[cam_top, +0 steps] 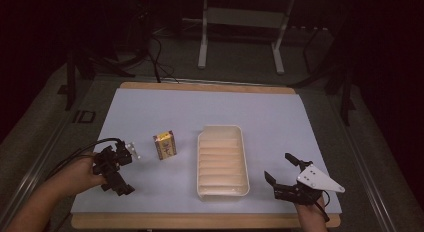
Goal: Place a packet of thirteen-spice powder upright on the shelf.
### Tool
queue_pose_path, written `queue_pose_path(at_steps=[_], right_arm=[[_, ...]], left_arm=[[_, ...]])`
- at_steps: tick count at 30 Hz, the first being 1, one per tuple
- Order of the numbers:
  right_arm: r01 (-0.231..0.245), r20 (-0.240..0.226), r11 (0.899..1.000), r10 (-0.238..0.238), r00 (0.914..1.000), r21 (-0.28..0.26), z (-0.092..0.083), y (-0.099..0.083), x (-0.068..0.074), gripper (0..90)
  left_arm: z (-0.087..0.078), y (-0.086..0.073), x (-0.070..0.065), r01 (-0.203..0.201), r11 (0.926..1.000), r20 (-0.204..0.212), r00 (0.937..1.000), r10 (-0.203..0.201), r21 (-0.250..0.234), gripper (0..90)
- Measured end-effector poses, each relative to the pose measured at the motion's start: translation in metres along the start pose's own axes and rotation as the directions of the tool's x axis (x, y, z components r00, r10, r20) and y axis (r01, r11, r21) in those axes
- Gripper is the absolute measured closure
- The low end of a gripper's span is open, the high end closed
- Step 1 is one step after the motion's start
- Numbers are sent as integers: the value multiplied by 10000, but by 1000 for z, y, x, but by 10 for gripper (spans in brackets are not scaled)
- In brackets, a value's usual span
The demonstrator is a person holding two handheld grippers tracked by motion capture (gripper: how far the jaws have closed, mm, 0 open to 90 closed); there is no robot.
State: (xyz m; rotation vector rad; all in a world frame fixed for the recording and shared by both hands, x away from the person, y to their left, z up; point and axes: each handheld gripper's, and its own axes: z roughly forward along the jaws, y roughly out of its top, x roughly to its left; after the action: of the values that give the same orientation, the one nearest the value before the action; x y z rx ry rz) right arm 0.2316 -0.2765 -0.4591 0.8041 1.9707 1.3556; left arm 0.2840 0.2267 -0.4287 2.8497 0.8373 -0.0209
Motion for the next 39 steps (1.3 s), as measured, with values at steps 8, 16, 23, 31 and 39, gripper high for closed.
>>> queue_pose_path(at_steps=[8,16,23,31,39], right_arm=[[8,-19,10000,-8,10000,-6,0,0,0,126],[27,-48,10000,-27,10000,22,1,0,0,126],[24,-73,10000,-23,10000,69,1,0,0,126],[28,-91,10000,-27,10000,72,1,0,0,126],[54,-105,10000,-54,9999,10,1,0,0,126]], left_arm=[[-13,9,8,-55,9994,103,9999,59,-343,7],[-30,19,21,-62,9959,394,9992,98,-903,7],[-38,31,29,-74,9966,176,9998,88,-826,7],[-45,48,35,-291,9950,228,9992,314,-952,7],[-45,65,39,-470,9926,-8,9989,472,-1119,7]])
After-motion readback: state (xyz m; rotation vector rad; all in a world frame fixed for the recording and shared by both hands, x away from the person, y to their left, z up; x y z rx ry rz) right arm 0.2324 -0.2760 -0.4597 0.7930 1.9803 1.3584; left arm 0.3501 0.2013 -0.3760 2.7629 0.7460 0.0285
